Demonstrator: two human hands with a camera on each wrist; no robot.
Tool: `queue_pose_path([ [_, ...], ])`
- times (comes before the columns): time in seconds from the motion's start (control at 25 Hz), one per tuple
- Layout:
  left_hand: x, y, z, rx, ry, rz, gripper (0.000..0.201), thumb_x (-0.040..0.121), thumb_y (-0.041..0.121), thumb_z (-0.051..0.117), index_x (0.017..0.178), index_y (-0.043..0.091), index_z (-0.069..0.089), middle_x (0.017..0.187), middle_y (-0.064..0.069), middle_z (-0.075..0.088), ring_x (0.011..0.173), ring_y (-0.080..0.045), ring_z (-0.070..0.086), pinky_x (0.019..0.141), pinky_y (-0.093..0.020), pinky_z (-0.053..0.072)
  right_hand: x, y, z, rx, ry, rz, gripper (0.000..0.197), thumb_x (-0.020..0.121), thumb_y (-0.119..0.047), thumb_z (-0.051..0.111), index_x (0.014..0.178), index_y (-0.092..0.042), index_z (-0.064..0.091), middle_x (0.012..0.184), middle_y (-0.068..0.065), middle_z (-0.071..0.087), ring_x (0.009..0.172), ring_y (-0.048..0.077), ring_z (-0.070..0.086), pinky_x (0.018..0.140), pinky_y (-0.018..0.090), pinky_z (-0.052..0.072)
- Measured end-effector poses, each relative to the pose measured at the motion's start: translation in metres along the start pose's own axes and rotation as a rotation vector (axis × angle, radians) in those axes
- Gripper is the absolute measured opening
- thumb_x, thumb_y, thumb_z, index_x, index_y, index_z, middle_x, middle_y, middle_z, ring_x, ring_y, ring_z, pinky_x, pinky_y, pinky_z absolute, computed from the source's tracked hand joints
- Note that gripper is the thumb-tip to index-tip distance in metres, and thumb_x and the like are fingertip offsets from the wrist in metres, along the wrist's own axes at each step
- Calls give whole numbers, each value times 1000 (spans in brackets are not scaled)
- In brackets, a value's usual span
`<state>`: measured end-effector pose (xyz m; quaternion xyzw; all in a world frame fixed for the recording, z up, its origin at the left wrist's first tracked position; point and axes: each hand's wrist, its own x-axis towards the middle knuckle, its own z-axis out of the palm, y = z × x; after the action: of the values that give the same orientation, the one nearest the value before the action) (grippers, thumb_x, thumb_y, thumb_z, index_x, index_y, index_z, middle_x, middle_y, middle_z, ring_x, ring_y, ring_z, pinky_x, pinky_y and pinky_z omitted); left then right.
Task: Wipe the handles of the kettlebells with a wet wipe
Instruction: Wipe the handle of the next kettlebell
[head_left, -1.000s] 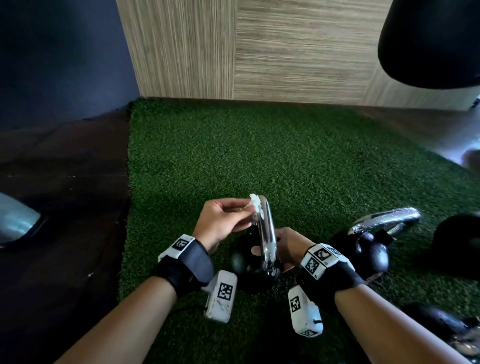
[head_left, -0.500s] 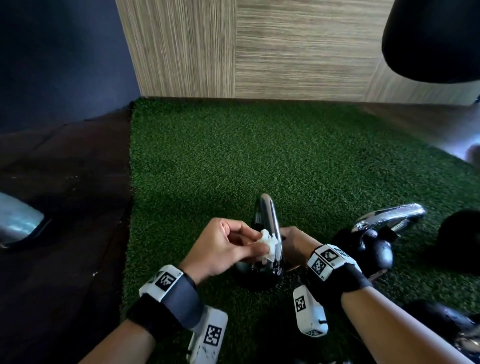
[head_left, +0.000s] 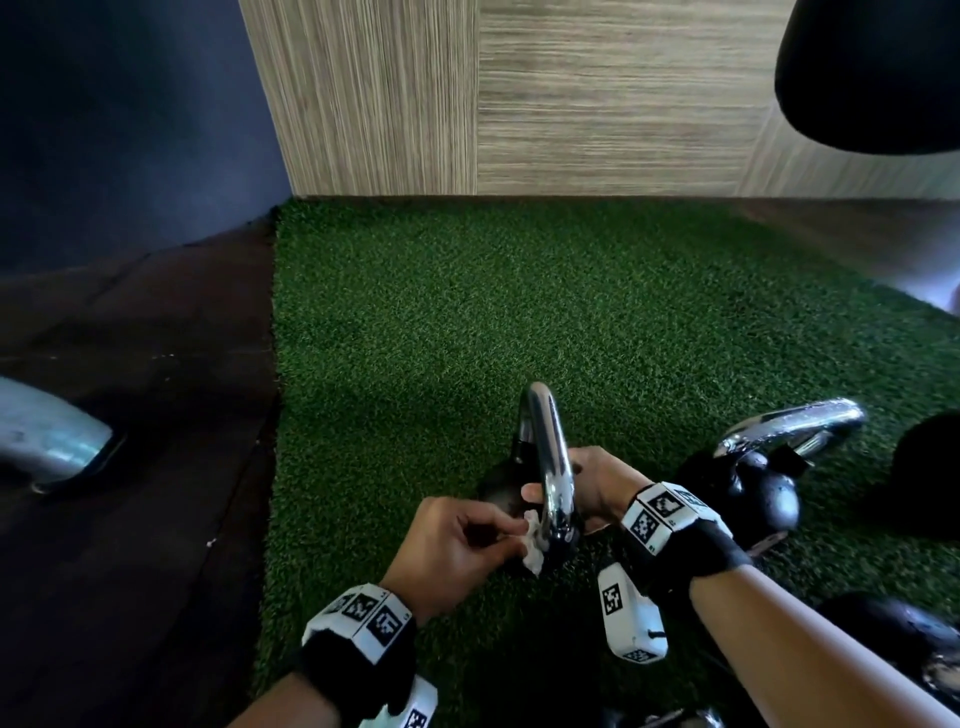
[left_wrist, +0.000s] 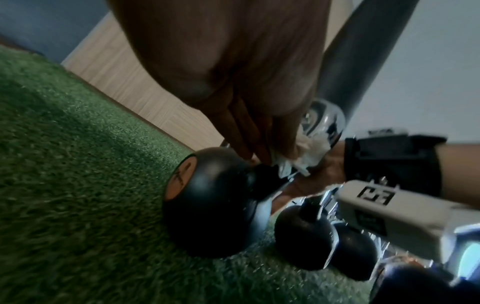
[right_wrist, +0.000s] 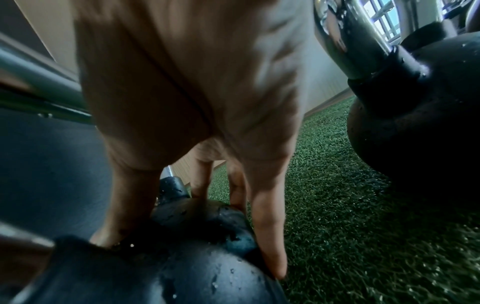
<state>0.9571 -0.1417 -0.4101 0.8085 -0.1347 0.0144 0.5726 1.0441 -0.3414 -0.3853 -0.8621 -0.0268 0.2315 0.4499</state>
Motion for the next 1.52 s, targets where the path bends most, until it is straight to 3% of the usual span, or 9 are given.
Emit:
queue_pose_path([
  [0.16,5,6,-10,-103,7,-24,21,78,9,85,86,28,83,89,10,80,83,-6,75,75,-17,56,-19,-12,-26,-245,-115,-100,21,89,-9,72,103,-25,75,95,-1,77,89,17,72,81,21,57],
  [0.28,13,23,-17,-388,191,-32,30,72,-3,82,82,26,83,88,2,80,80,-7,74,72,-17,56,-47,-35,-62,-306,192,-237,17,83,-23,80,92,-37,76,82,-23,74,79,-1,69,65,3,47],
  [0.64,36,70,-35,-895,48,-110,36,79,7,71,110,-9,62,102,-21,72,85,-20,75,76,-28,60,-113,-98,-37,-166,331,-859,40,74,-33,85,113,-26,76,102,-13,74,87,6,72,78,22,59],
  [0.84,31,77,-35,-885,23,-76,6,79,14,80,83,10,77,97,-15,76,88,-18,74,83,-30,59,-105,-96,-25,-200,430,-894,32,75,-23,87,105,-14,80,95,-5,75,79,5,71,73,18,57],
  [1.0,31,63,-31,-828,-11,32,23,81,12,67,102,14,75,106,-9,75,105,-19,70,92,-30,56,-102,-92,-24,-198,478,-843,21,77,-22,85,96,-15,80,88,-7,75,72,7,70,67,26,59],
  [1.12,34,32,-26,-109,-29,-33,65,74,10,70,128,43,54,135,9,64,131,-6,54,105,-21,42,-94,-81,-40,-151,522,-673,16,77,-30,84,91,-28,79,81,-18,75,69,-2,69,60,13,54],
  [1.24,34,-3,-10,495,-409,-165,143,59,51,90,159,29,-9,164,16,-4,150,-6,-6,123,-28,6,-69,-59,-53,-23,544,-451,19,78,-18,84,95,-23,78,78,-18,72,64,-11,64,53,4,45],
  [1.32,36,-15,15,605,-376,-137,161,50,78,81,153,26,-32,162,14,-24,147,-9,-18,121,-35,-1,-49,-41,-56,-13,530,-305,15,75,-16,85,88,-22,79,76,-8,75,66,-4,68,62,14,55],
  [1.52,48,-31,33,539,-121,105,142,61,68,81,160,10,-4,165,-3,20,151,-18,25,124,-38,26,-1,-15,-41,132,448,-111,15,75,-11,86,81,-21,77,80,5,78,70,21,77,74,42,64],
])
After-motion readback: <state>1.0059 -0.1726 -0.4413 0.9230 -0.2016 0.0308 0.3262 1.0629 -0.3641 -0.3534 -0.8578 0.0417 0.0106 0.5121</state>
